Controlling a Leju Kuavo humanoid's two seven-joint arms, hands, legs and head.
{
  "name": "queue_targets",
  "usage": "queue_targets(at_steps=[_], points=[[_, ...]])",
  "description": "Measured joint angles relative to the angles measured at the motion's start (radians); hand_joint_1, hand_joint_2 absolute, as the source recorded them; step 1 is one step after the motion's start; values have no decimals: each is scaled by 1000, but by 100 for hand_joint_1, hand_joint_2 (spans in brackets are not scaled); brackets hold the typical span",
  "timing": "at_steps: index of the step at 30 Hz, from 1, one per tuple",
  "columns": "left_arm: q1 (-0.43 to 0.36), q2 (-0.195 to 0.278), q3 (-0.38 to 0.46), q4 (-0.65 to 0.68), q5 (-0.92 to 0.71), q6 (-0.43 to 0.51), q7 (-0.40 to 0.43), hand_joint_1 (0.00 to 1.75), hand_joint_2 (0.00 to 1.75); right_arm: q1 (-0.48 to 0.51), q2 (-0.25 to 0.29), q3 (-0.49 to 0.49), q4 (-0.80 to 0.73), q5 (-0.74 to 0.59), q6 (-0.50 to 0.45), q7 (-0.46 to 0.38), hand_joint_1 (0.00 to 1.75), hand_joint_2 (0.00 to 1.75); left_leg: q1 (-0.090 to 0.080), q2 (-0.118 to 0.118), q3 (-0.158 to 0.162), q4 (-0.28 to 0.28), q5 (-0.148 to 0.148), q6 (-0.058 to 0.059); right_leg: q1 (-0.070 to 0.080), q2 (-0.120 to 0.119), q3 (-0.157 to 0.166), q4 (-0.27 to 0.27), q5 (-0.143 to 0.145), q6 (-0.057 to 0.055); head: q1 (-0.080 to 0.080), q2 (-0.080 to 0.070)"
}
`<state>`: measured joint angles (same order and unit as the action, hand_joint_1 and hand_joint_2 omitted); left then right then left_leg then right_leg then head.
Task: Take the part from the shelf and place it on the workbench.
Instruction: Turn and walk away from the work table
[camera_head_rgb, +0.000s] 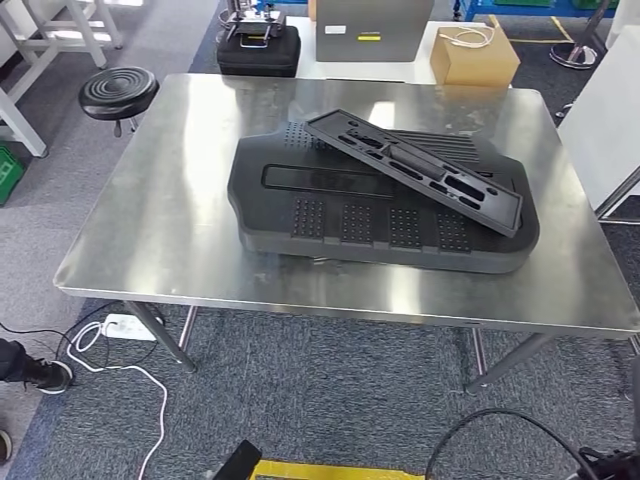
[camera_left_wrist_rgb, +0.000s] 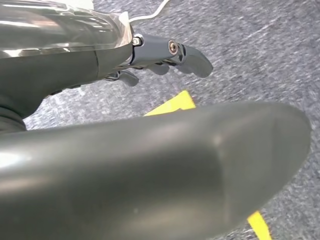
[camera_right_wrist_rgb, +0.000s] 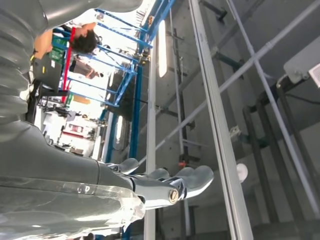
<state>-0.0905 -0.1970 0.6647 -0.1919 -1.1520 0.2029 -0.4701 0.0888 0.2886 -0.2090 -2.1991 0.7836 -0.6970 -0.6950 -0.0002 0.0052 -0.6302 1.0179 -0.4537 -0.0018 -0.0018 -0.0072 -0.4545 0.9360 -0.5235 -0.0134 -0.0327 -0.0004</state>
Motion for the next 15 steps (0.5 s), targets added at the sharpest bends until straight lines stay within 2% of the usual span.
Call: queue_targets(at_steps=[1, 3, 4, 5, 6, 7, 8, 9, 10, 11, 13, 14, 15], points=[[0, 0, 0, 0, 0, 0, 0, 0, 0, 0, 0, 0, 0, 1, 0, 0, 0, 175, 2, -1, -13, 43, -46, -4, -2, -3, -12, 1, 10, -7, -1, 0], [0, 1, 0, 0, 0, 0, 0, 0, 0, 1, 0, 1, 1, 2, 0, 0, 0, 175, 4, -1, -43, 173, -141, -11, -1, -6, -42, 11, 26, -12, -2, 0], [0, 1, 0, 0, 0, 0, 0, 0, 0, 1, 0, 1, 1, 2, 0, 0, 0, 175, 6, -1, -53, 236, -168, -14, 0, -7, -60, 18, 35, -12, -2, 0], [1, 1, 0, 0, 0, 0, 0, 0, 0, 1, 0, 1, 2, 2, 0, 0, 0, 175, 7, -1, -52, 272, -171, -16, 0, -8, -78, 26, 42, -11, -2, 0], [1, 1, 0, 0, 0, 0, 0, 0, 0, 1, 0, 1, 2, 2, 0, 0, 0, 175, 8, -1, -35, 275, -152, -18, 0, -8, -98, 36, 50, -9, -2, 0], [0, 1, 0, 0, 0, 0, 0, 0, 0, 1, 0, 0, 3, 2, 0, 0, 0, 175, 10, -1, -3, 243, -123, -19, 0, -8, -116, 46, 56, -7, -2, 0], [0, 1, 1, 0, 0, 0, 0, 0, 0, 1, 0, 0, 3, 2, 0, 0, 0, 175, 12, -1, 44, 183, -99, -19, 0, -7, -134, 57, 61, -3, -2, 0], [-1, 2, 1, 0, 0, 0, 0, 0, 0, 1, 0, 0, 3, 2, 0, 0, 0, 175, 13, -1, 95, 109, -90, -18, 0, -6, -150, 69, 66, 2, -2, 0], [-3, 2, 1, 0, 0, 0, 0, 0, 0, 1, 1, 0, 3, 2, 0, 0, 0, 175, 13, -2, 135, 45, -94, -15, 1, -6, -162, 78, 71, 7, -2, 0], [-4, 2, 1, 0, 0, 1, 0, 0, 0, 2, 1, 0, 3, 2, 0, 0, 0, 175, 11, -2, 160, 1, -103, -10, 2, -6, -170, 84, 78, 13, -2, 0], [-3, 2, 1, 0, 0, 2, -1, 0, 0, 2, 1, 0, 3, 3, 0, 0, 0, 175, 7, -3, 164, -25, -107, 6, 1, -6, -179, 86, 95, 26, -1, 0], [-1, 1, 1, 0, 0, 2, -1, 0, 0, 3, 0, 0, 3, 3, 0, 0, 0, 175, 7, -1, 157, -25, -99, 15, -1, -4, -182, 88, 92, 32, -1, 0], [-1, 1, 1, 0, 1, 2, -1, 0, 0, 3, 0, 0, 3, 4, 0, 0, 0, 175, 7, 0, 148, -25, -88, 24, -3, -3, -188, 102, 70, 38, 0, 0]])
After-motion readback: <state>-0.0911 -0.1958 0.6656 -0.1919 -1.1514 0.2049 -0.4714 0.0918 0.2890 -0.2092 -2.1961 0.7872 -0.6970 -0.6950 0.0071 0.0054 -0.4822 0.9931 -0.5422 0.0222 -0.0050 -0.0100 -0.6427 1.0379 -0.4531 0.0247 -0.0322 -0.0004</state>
